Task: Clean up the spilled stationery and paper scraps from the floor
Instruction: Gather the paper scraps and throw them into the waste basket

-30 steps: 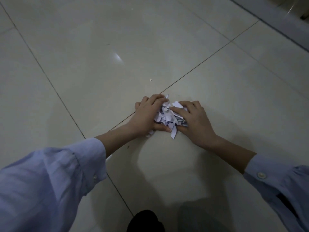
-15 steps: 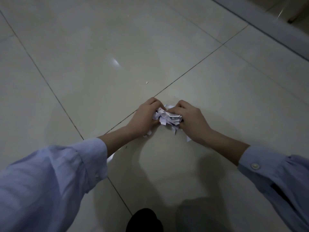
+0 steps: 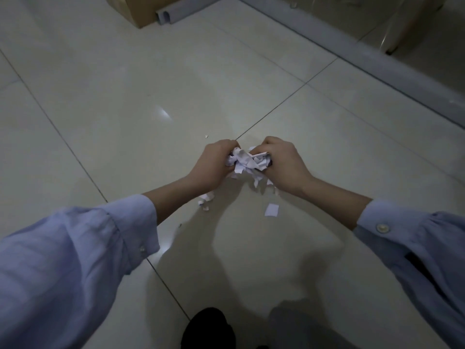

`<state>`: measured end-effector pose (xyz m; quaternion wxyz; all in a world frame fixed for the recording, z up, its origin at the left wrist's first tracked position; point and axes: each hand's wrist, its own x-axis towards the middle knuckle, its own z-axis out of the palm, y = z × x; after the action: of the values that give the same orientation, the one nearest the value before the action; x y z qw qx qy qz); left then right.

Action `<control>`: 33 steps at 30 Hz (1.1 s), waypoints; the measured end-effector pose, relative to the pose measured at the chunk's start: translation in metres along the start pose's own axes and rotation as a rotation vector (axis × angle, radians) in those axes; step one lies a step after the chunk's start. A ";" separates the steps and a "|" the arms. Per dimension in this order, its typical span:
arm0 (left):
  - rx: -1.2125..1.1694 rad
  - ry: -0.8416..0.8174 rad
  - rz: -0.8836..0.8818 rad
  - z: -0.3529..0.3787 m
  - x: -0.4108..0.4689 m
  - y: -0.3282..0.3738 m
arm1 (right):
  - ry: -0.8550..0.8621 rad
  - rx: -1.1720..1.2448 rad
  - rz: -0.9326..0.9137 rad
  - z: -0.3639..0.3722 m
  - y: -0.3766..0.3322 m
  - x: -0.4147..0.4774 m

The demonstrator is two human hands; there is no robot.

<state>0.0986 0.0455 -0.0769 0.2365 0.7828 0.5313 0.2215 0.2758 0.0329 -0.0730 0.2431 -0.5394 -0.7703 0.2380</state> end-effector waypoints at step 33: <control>0.042 0.035 0.495 -0.063 0.038 0.230 | 0.243 -0.041 0.091 -0.246 -0.069 -0.096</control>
<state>0.2413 0.0151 0.1158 0.1495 0.8898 0.3319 0.2753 0.4108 -0.0538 0.1486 0.3124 -0.6034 -0.7147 0.1659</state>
